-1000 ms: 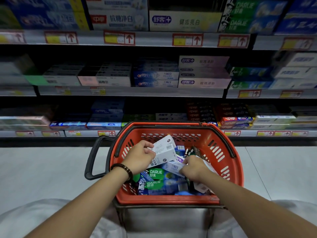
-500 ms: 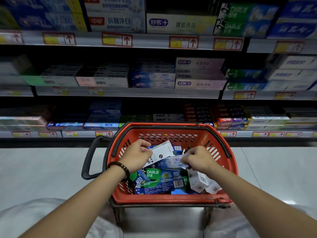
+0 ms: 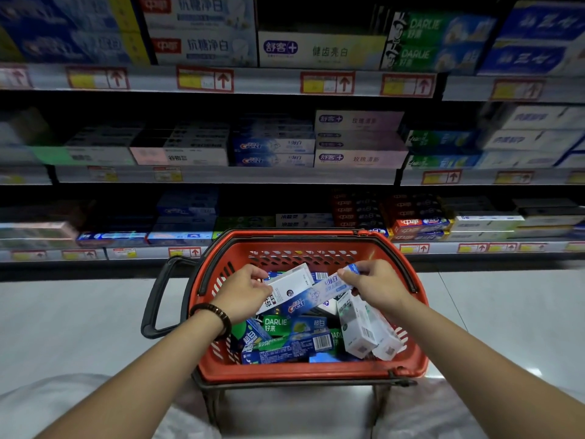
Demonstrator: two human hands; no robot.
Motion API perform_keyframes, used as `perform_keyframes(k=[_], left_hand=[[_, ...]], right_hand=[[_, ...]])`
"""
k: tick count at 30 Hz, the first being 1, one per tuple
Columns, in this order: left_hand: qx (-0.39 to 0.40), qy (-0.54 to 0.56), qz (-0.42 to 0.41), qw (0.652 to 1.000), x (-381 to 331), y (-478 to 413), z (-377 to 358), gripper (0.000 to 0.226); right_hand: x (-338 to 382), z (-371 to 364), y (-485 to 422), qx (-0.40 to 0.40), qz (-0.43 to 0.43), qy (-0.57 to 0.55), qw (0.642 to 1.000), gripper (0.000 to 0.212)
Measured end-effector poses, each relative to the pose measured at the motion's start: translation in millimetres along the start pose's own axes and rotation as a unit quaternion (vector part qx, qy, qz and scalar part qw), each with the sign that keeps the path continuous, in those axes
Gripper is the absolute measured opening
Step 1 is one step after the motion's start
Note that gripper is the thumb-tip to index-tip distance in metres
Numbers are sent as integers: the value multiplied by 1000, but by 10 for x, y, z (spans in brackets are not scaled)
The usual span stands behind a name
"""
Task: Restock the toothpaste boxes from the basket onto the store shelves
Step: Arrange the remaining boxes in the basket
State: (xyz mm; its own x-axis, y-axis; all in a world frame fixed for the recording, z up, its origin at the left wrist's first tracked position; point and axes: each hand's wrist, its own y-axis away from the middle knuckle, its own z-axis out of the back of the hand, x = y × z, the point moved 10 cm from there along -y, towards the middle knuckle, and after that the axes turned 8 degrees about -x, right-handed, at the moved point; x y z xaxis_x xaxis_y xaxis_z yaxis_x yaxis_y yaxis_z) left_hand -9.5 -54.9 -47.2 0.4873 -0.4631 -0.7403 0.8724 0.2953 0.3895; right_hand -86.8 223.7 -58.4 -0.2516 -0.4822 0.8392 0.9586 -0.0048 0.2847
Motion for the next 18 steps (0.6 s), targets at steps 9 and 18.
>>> perform_keyframes(k=[9,18], left_hand=[[7,-17,35,999,101,-17,4,38],[29,92,107,990,183,1,-86,41]], right_hand=[[92,61,18,-29,3,-105,994,31],[239,104,77,-39,8,-189,981,27]])
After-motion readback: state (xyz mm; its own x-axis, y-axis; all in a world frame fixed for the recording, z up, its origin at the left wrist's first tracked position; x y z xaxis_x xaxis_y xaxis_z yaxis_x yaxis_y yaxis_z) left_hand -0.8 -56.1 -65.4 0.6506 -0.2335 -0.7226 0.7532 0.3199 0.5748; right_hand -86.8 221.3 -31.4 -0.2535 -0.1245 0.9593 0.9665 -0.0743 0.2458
